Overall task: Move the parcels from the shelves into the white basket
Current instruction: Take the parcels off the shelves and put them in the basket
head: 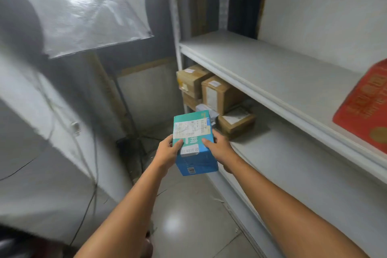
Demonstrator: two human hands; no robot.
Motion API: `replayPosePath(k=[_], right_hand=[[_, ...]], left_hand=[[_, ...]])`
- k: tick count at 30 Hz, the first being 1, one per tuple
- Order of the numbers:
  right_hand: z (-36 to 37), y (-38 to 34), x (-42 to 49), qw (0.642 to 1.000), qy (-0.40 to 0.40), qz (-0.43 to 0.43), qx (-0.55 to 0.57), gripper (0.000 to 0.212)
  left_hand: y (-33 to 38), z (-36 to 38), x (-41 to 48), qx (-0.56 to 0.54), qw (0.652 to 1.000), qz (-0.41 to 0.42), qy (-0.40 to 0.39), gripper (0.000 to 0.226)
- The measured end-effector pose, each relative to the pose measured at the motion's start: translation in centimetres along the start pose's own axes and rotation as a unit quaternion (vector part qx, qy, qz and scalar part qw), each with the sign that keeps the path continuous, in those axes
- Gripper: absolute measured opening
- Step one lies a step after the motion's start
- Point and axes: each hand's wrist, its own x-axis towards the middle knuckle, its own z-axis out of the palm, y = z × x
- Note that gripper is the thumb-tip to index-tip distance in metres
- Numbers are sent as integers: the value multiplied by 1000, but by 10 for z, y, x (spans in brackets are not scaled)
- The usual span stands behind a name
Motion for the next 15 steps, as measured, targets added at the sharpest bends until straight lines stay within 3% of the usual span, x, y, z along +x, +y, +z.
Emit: replayPosePath(k=[7,15], right_hand=[[73,-1,-72,992,-119,-44,8,33],[134,37,-197,965,-261,-32,8,47]], left_hand=[[-36,-71,-105,-39,993,29,109,16],[-112,-105,-258,-86,971,-72,210,23]])
